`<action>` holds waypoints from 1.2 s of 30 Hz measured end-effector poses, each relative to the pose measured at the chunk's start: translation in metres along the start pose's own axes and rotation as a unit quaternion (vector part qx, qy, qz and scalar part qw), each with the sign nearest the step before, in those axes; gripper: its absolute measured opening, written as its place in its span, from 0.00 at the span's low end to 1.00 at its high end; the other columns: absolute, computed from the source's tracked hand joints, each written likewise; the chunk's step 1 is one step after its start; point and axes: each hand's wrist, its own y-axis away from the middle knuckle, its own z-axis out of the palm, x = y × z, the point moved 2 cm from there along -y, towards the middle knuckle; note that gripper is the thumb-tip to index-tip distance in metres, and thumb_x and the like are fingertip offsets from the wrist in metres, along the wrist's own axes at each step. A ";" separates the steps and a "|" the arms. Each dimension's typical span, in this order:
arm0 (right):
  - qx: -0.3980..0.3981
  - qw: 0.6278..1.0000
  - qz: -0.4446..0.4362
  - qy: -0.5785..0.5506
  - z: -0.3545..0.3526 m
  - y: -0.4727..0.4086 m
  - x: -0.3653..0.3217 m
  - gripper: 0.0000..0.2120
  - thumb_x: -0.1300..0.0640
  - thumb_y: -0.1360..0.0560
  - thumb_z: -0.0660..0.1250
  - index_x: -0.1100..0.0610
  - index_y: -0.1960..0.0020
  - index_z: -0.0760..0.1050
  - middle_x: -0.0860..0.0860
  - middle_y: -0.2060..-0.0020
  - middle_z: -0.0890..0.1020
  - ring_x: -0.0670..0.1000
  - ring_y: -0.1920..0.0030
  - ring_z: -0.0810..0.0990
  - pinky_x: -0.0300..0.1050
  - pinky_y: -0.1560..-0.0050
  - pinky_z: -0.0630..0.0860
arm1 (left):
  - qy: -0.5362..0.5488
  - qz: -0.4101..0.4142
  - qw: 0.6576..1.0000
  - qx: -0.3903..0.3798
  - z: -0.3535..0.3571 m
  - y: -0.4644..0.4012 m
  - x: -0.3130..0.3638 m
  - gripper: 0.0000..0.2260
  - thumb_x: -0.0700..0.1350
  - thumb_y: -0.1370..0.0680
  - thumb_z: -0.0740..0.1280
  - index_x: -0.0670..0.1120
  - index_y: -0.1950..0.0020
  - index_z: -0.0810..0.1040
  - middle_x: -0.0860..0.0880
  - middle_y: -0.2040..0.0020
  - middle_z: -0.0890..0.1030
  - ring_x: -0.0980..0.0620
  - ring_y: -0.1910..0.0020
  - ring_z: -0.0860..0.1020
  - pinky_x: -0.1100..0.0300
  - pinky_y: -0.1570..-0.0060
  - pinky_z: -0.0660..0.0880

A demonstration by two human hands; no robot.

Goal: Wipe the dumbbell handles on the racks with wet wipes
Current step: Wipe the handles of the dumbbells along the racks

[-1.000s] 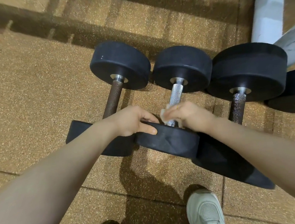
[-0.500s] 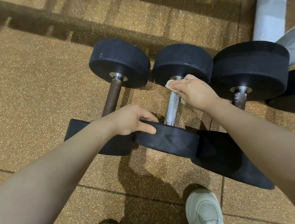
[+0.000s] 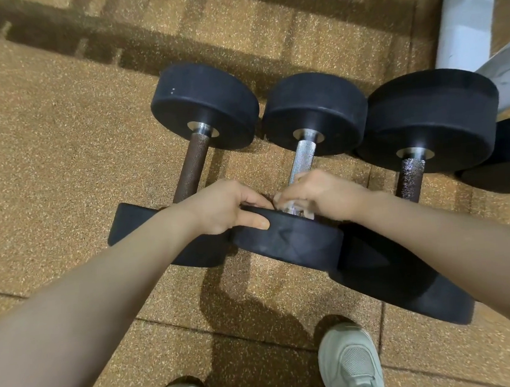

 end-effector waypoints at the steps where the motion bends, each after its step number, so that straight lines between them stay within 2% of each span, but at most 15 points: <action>1: 0.029 0.999 0.039 0.010 -0.010 -0.005 0.006 0.10 0.62 0.25 0.63 0.56 0.48 0.81 0.58 0.62 0.78 0.53 0.61 0.74 0.38 0.60 0.65 | -0.003 0.000 1.000 0.000 0.000 0.000 0.000 0.14 0.43 0.28 0.71 0.46 0.43 0.80 0.58 0.53 0.78 0.59 0.50 0.76 0.79 0.51 0.65; 5: 0.123 0.966 0.221 0.048 -0.031 -0.023 0.037 0.14 0.65 0.28 0.66 0.58 0.43 0.77 0.60 0.55 0.78 0.58 0.51 0.77 0.49 0.48 0.73 | -0.007 -0.007 1.000 -0.002 0.000 -0.001 -0.001 0.14 0.43 0.28 0.71 0.46 0.43 0.80 0.58 0.53 0.78 0.58 0.48 0.75 0.74 0.49 0.66; 10: 0.120 0.990 0.051 -0.057 0.006 -0.005 0.027 0.09 0.65 0.26 0.67 0.58 0.50 0.82 0.49 0.61 0.82 0.53 0.64 0.81 0.44 0.57 0.77 | -0.004 -0.006 1.000 -0.012 -0.001 -0.001 0.001 0.14 0.42 0.28 0.71 0.46 0.43 0.80 0.61 0.55 0.77 0.62 0.53 0.75 0.79 0.52 0.65; 13: 0.029 0.985 0.046 -0.161 0.015 0.007 0.015 0.06 0.62 0.26 0.67 0.57 0.53 0.83 0.48 0.58 0.84 0.45 0.58 0.82 0.39 0.53 0.76 | -0.001 -0.002 1.000 -0.013 -0.001 -0.002 0.001 0.13 0.41 0.28 0.71 0.45 0.44 0.81 0.61 0.57 0.77 0.65 0.57 0.75 0.80 0.55 0.65; 15: 0.082 0.958 0.073 -0.265 0.010 0.014 0.016 0.07 0.64 0.25 0.66 0.58 0.57 0.82 0.49 0.60 0.84 0.40 0.63 0.80 0.34 0.58 0.75 | -0.003 -0.003 1.000 -0.011 0.000 -0.002 0.000 0.13 0.42 0.28 0.71 0.45 0.44 0.81 0.60 0.56 0.78 0.64 0.56 0.75 0.80 0.55 0.65; 16: 0.172 0.917 0.123 -0.339 0.004 0.016 0.024 0.09 0.68 0.26 0.64 0.59 0.59 0.81 0.53 0.62 0.84 0.42 0.66 0.79 0.35 0.64 0.74 | -0.004 -0.003 1.000 -0.011 0.000 -0.002 0.000 0.12 0.42 0.28 0.71 0.46 0.44 0.81 0.60 0.56 0.78 0.62 0.55 0.75 0.79 0.55 0.65; 18: 0.363 0.738 0.286 -0.491 -0.004 0.021 0.046 0.14 0.72 0.28 0.60 0.57 0.62 0.78 0.56 0.64 0.82 0.49 0.68 0.77 0.37 0.68 0.74 | -0.006 -0.006 1.000 -0.009 0.000 -0.002 0.000 0.12 0.42 0.28 0.71 0.46 0.45 0.81 0.59 0.55 0.78 0.61 0.53 0.75 0.79 0.54 0.66; 19: 0.400 0.652 0.355 -0.537 -0.004 0.023 0.052 0.14 0.71 0.26 0.59 0.55 0.61 0.76 0.55 0.60 0.81 0.49 0.67 0.77 0.36 0.67 0.75 | -0.005 -0.010 1.000 -0.009 -0.001 -0.002 0.000 0.12 0.42 0.28 0.71 0.46 0.45 0.81 0.59 0.55 0.78 0.61 0.53 0.75 0.79 0.54 0.66; 21: 0.355 0.589 0.406 -0.602 0.005 0.009 0.054 0.09 0.67 0.23 0.59 0.57 0.51 0.74 0.57 0.47 0.77 0.46 0.64 0.79 0.37 0.60 0.77 | -0.008 -0.012 1.000 -0.011 -0.001 -0.001 0.002 0.12 0.42 0.28 0.71 0.46 0.45 0.81 0.59 0.55 0.78 0.61 0.53 0.75 0.80 0.54 0.66; 24: 0.325 0.581 0.420 -0.617 0.013 -0.014 0.043 0.13 0.68 0.23 0.60 0.66 0.39 0.73 0.63 0.39 0.75 0.57 0.44 0.79 0.49 0.40 0.74 | -0.018 -0.012 1.000 -0.007 -0.001 -0.001 0.002 0.12 0.43 0.28 0.70 0.46 0.44 0.81 0.56 0.53 0.78 0.59 0.51 0.75 0.80 0.53 0.65; 26: 0.320 0.603 0.441 -0.582 0.016 -0.014 0.035 0.12 0.72 0.26 0.61 0.71 0.43 0.75 0.63 0.52 0.81 0.57 0.53 0.81 0.40 0.53 0.80 | -0.017 -0.016 1.000 -0.003 0.000 0.000 0.001 0.12 0.43 0.28 0.70 0.46 0.44 0.81 0.55 0.51 0.79 0.58 0.49 0.75 0.81 0.54 0.65; 28: 0.212 0.675 0.462 -0.534 0.023 -0.003 0.027 0.12 0.74 0.28 0.62 0.74 0.45 0.74 0.58 0.67 0.81 0.50 0.70 0.76 0.35 0.75 0.71 | -0.016 -0.015 1.000 -0.003 0.000 -0.001 0.001 0.12 0.43 0.28 0.70 0.46 0.44 0.81 0.54 0.51 0.79 0.57 0.49 0.75 0.80 0.53 0.65; 31: 0.066 0.744 0.472 -0.469 0.033 0.015 0.015 0.10 0.74 0.32 0.66 0.77 0.50 0.75 0.64 0.63 0.80 0.53 0.64 0.74 0.43 0.63 0.67 | -0.025 -0.011 1.000 -0.012 -0.002 -0.001 0.003 0.12 0.43 0.28 0.70 0.46 0.45 0.81 0.55 0.52 0.79 0.58 0.51 0.76 0.80 0.54 0.65; 33: 0.086 0.741 0.480 -0.461 0.022 0.013 0.016 0.05 0.75 0.29 0.63 0.71 0.63 0.75 0.60 0.69 0.77 0.52 0.69 0.74 0.42 0.67 0.67 | -0.031 -0.003 0.999 -0.014 -0.001 0.000 0.003 0.12 0.43 0.28 0.70 0.47 0.45 0.81 0.57 0.54 0.78 0.58 0.51 0.75 0.79 0.54 0.65; 36: 0.208 0.673 0.478 -0.525 -0.005 -0.003 0.037 0.16 0.73 0.27 0.57 0.59 0.69 0.67 0.53 0.78 0.76 0.45 0.82 0.72 0.35 0.77 0.71 | -0.042 0.005 0.999 -0.003 0.001 0.000 0.001 0.13 0.44 0.28 0.70 0.47 0.43 0.80 0.52 0.51 0.78 0.54 0.48 0.75 0.69 0.48 0.68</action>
